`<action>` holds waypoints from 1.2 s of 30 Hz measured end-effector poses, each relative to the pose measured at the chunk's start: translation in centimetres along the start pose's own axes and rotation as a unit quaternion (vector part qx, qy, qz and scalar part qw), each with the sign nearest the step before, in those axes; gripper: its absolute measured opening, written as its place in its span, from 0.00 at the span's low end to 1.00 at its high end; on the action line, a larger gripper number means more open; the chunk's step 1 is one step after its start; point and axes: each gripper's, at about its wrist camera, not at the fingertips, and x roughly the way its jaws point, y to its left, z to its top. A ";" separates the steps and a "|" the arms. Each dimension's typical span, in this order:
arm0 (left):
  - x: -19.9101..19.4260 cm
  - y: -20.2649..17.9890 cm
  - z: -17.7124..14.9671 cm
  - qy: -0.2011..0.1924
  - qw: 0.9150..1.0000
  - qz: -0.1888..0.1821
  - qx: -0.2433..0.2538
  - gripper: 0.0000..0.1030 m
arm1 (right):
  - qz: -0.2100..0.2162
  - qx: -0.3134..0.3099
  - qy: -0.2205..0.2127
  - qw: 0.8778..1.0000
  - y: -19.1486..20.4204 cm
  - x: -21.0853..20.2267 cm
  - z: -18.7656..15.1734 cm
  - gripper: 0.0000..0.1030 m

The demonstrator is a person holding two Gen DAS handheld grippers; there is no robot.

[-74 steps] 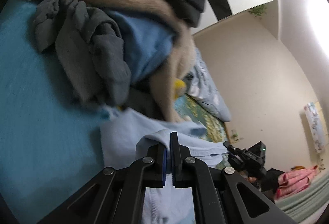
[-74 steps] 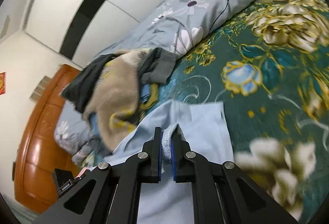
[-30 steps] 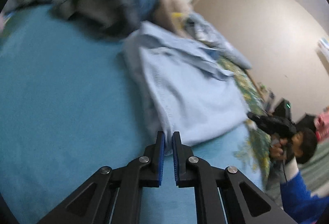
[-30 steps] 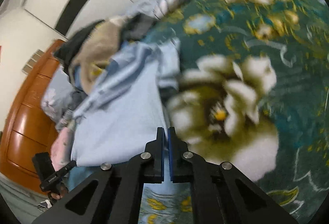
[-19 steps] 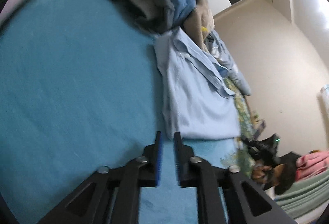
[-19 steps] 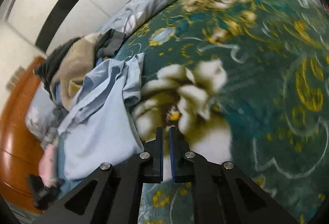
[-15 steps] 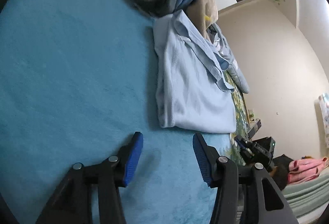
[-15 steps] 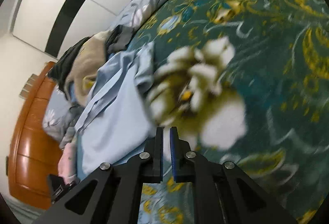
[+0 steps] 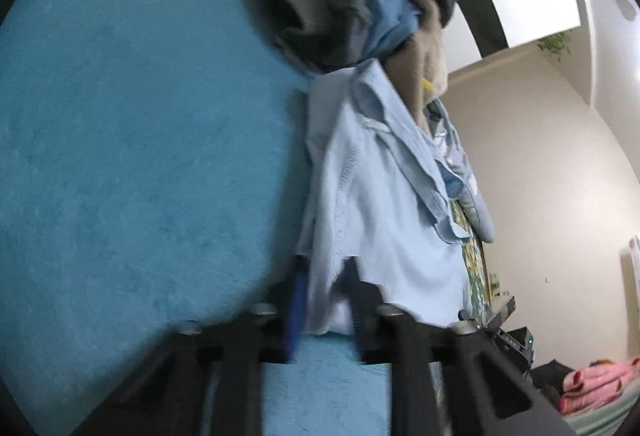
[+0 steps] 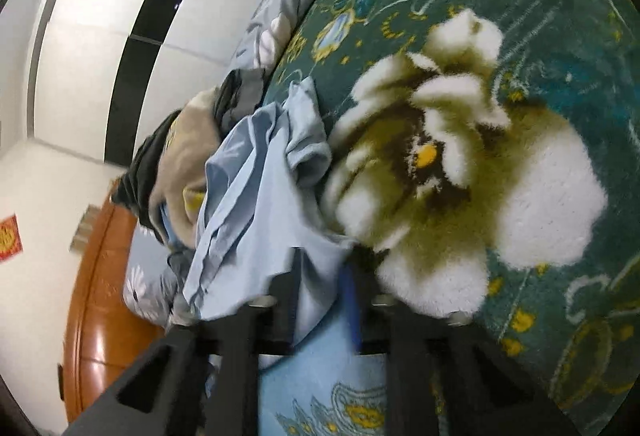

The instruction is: Fold clothes

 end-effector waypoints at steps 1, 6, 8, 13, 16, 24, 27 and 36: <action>-0.3 0.0 -0.1 -0.003 1.000 -0.003 -0.001 0.06 | 0.003 0.004 -0.004 1.000 0.1 0.0 0.0 0.05; -2.5 -1.6 -0.6 -0.011 0.999 -0.011 0.028 0.04 | 0.008 -0.037 -0.019 0.999 2.6 -1.8 -0.5 0.02; -3.5 -2.1 -1.2 -0.005 0.999 -0.017 0.039 0.04 | 0.008 -0.058 -0.023 0.998 3.5 -3.0 -1.1 0.02; -6.5 -1.8 -4.8 0.037 0.997 -0.013 0.065 0.04 | 0.010 -0.079 -0.023 0.997 2.6 -7.5 -4.7 0.02; -8.6 -0.6 -7.4 0.060 0.995 -0.008 0.073 0.04 | 0.007 -0.080 -0.016 0.997 0.7 -10.3 -8.0 0.02; -8.5 0.9 -8.6 0.087 0.994 0.008 0.063 0.04 | -0.015 -0.049 0.007 0.999 -3.2 -11.0 -10.5 0.02; -9.3 0.9 -8.2 0.094 0.992 0.014 0.080 0.05 | -0.020 -0.058 0.011 0.998 -2.9 -11.0 -10.3 0.05; -9.6 -2.2 -2.2 0.022 0.985 0.064 0.160 0.26 | -0.128 -0.116 -0.041 0.984 -1.0 -13.3 -7.2 0.10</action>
